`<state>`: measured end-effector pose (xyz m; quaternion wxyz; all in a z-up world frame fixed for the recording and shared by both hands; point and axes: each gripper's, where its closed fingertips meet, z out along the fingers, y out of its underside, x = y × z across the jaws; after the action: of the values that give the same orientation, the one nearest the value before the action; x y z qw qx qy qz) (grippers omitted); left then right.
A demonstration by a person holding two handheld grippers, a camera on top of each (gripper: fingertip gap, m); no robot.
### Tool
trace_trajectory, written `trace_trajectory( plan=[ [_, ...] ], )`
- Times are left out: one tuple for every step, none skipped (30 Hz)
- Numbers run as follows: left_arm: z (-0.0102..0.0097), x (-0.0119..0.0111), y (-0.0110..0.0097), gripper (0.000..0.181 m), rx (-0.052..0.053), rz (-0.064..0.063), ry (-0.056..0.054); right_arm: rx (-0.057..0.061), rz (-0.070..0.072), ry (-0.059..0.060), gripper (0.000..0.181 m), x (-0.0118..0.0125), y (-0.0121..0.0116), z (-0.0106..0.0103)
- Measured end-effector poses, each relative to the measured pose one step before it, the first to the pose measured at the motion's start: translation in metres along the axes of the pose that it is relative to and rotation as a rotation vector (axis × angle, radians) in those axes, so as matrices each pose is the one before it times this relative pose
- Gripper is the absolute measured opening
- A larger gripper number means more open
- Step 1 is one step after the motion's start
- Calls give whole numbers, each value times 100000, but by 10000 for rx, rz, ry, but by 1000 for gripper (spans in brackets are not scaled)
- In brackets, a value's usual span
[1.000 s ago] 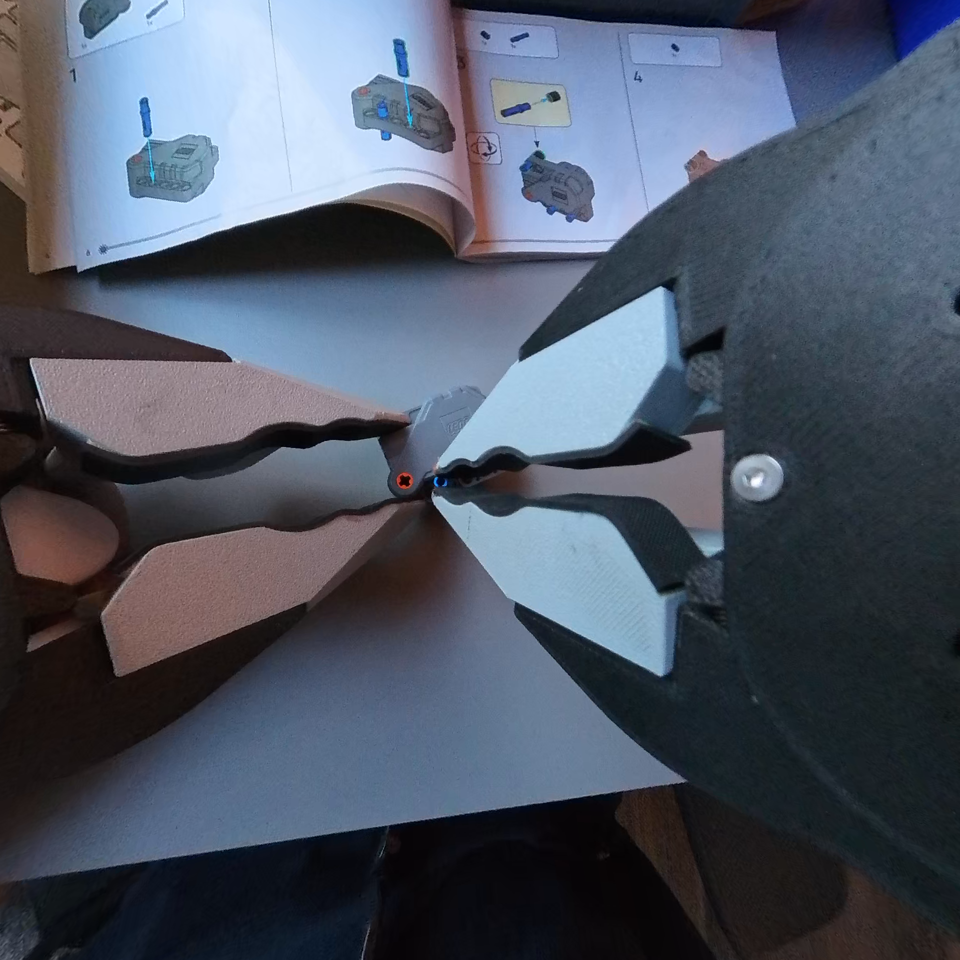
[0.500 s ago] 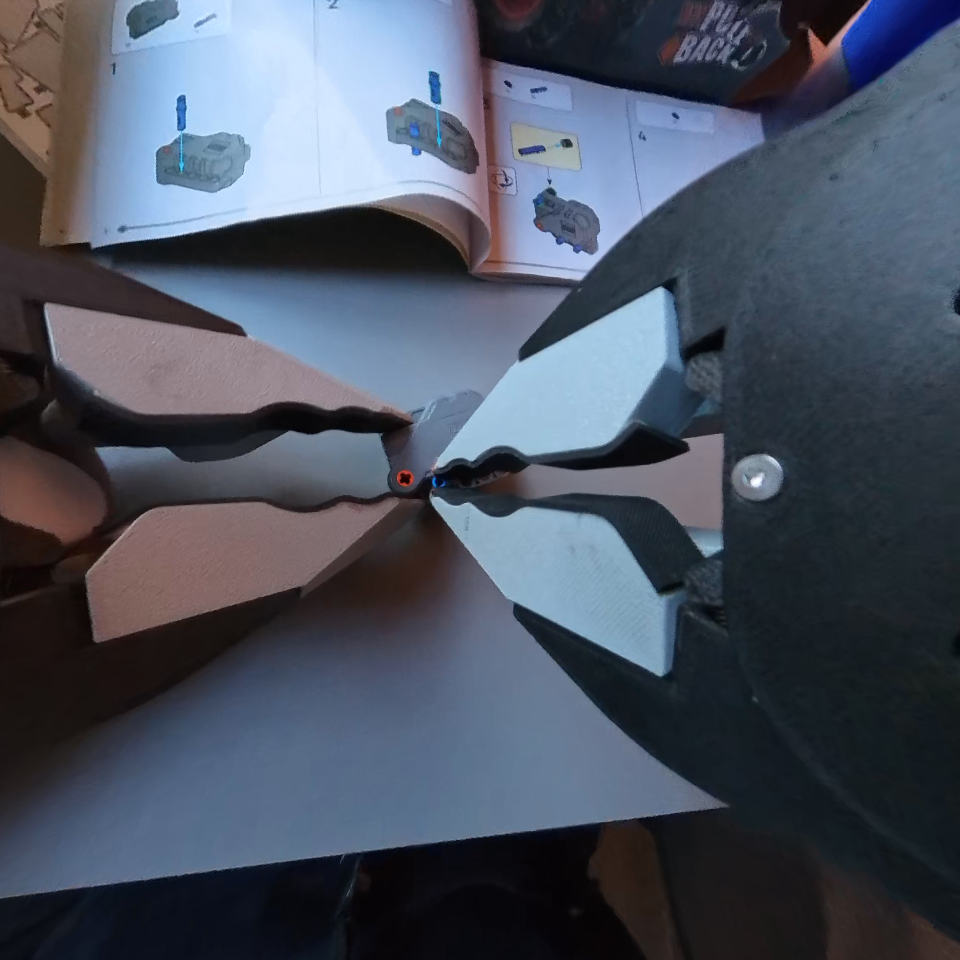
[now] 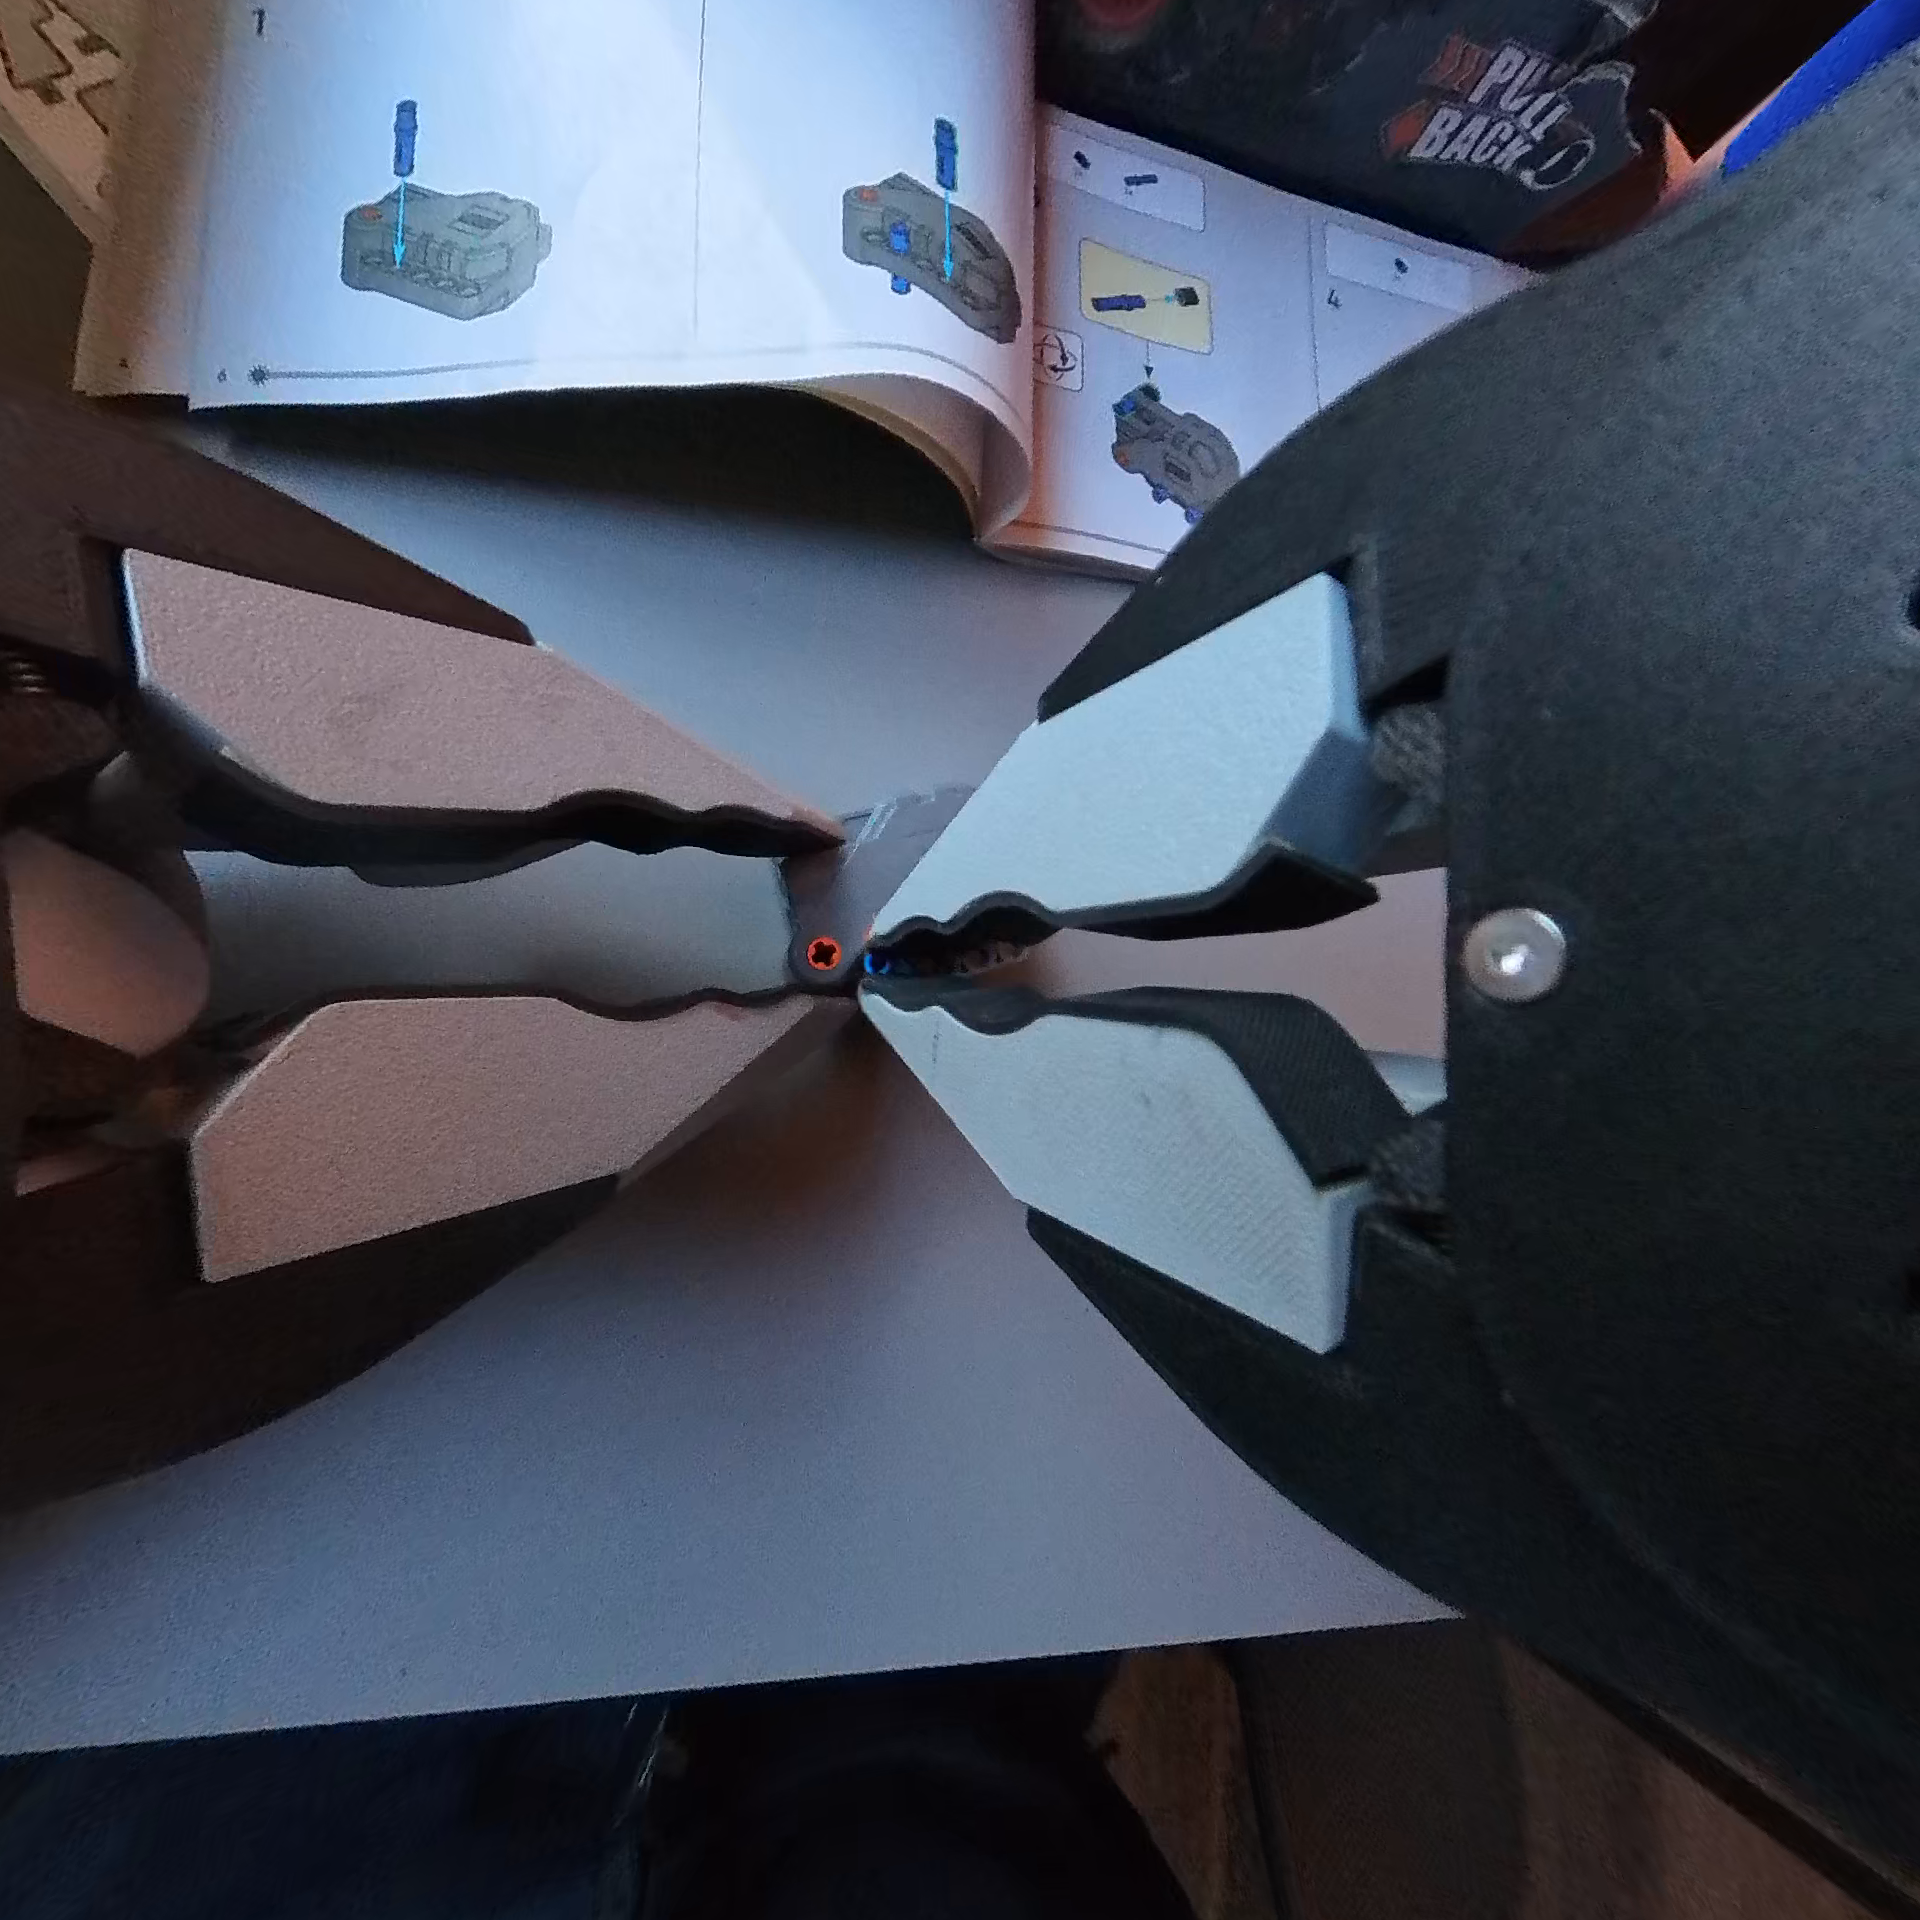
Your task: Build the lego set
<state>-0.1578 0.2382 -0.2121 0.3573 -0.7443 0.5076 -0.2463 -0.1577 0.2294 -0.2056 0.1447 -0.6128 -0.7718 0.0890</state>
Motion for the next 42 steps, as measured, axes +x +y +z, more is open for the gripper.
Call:
trace_trajectory(
  plan=[
    [-1, 4, 1, 24, 0, 13, -13, -79, -61, -17, 0, 18, -29, 43],
    [-4, -10, 4, 24, -1, 7, -10, -84, -52, -30, 0, 18, -35, 46],
    [-3, -6, 4, 25, -2, -15, 4, -69, -55, -20, 0, 15, -59, 64],
    [-35, -14, 13, 24, 2, -48, 15, -47, -61, -5, 1, 16, -67, 36],
    [-38, -25, 16, 24, 0, -54, 20, -34, -42, 14, 1, 8, -39, 8],
    [-43, -25, 17, 24, 4, -40, 7, 2, -20, 36, 1, 17, -61, 23],
    [-28, -24, 12, 24, 9, -43, 20, 48, 17, 29, 1, 16, -54, 17],
    [-17, -9, -6, 24, 6, -31, 22, 77, 40, 4, 1, 5, -42, 6],
    [-6, -6, 0, 24, 5, -12, 8, 81, 43, 0, 1, 6, -6, -4],
    [-17, -2, -4, 24, 4, -24, 14, 79, 8, 35, 1, 11, -18, 0],
    [-12, -32, 0, 24, 6, -56, 32, 91, 20, 53, 1, 16, -29, 4],
    [-23, -20, -11, 24, 12, -58, 42, 161, 67, 15, 1, 8, -48, -19],
    [-30, -29, 18, 24, 5, -5, -3, 263, 192, -55, 1, -1, -49, -48],
    [-53, -126, 35, 24, 7, 26, -71, 369, 381, -76, 0, 55, -78, -59],
    [-38, -177, 23, 25, 8, 20, -116, 421, 376, -11, 0, 181, -36, -104],
    [5, -70, -36, 25, 22, -9, -45, 395, 237, 7, 0, 155, 45, -151],
    [-4, 47, -61, 25, 44, -3, 40, 324, 202, -41, 1, 28, 83, -184],
    [-35, 60, -93, 25, 64, -17, 59, 230, 215, -72, 0, -39, 135, -229],
    [-17, -25, -66, 25, 43, -64, 22, 128, 222, -14, 0, 31, 189, -239],
    [-7, -49, -51, 25, 26, -91, 30, 14, 192, 64, 1, 144, 252, -218],
    [-2, -103, 27, 25, -12, -89, -9, -106, 78, 87, 1, 146, 350, -156],
    [-26, -19, -31, 25, 24, -39, 16, -185, -69, 142, 1, 172, 382, -61],
    [5, -12, -5, 25, 0, -9, 0, -168, -181, 144, 0, 85, 272, 18],
    [9, -3, 15, 25, -9, 13, -14, -149, -210, 89, 0, -37, 119, 49],
    [11, 4, -2, 25, -4, 21, -15, -170, -164, 72, 0, -54, 32, 36],
    [-3, -1, 7, 25, -3, 18, -14, -166, -110, 73, 2, -7, -73, 1],
    [6, 3, 0, 25, -4, 11, -11, -106, -87, 64, 5, -4, -198, -63],
    [1, -1, 5, 25, -6, 7, -6, -40, -92, 45, 7, -7, -291, -109],
    [7, 10, 0, 25, -4, 16, -4, 28, -103, 77, 8, 63, -381, -143],
    [12, 39, 19, 25, -14, 33, 1, 60, -112, 95, 7, 107, -399, -134],
    [27, 39, 25, 25, -18, 46, -4, 13, -106, 54, 6, 79, -298, -100],
    [18, 18, 15, 25, -15, 38, -15, -68, -106, -6, 5, 9, -128, -26],
    [9, 20, 3, 25, -9, 32, -14, -154, -134, -16, 4, -6, 52, 57],
    [2, -5, 19, 25, -7, 27, -29, -217, -169, 7, 2, 51, 152, 113],
    [7, -16, 3, 25, -9, 17, -31, -191, -166, -46, 1, -35, 126, 119],
    [-3, -7, 9, 25, -7, 9, -16, -125, -130, -143, 0, -170, 1, 92],
    [6, -8, -3, 25, -2, 5, -6, -93, -116, -132, 0, -157, -77, 39],
    [1, 7, 18, 25, -7, -6, 2, -115, -124, -44, 0, -35, -54, 44],
    [3, -4, -3, 25, 0, -2, 2, -151, -157, -31, 0, -24, 3, 29],
    [0, 5, -1, 25, 1, 1, 4, -151, -186, -28, 0, -19, 18, 4],
    [10, 22, 16, 25, -12, 11, 9, -149, -213, -52, 0, -88, 25, 21],
    [20, 13, 26, 25, -18, 23, -9, -155, -235, -52, 0, -107, 52, 22]
  ],
)
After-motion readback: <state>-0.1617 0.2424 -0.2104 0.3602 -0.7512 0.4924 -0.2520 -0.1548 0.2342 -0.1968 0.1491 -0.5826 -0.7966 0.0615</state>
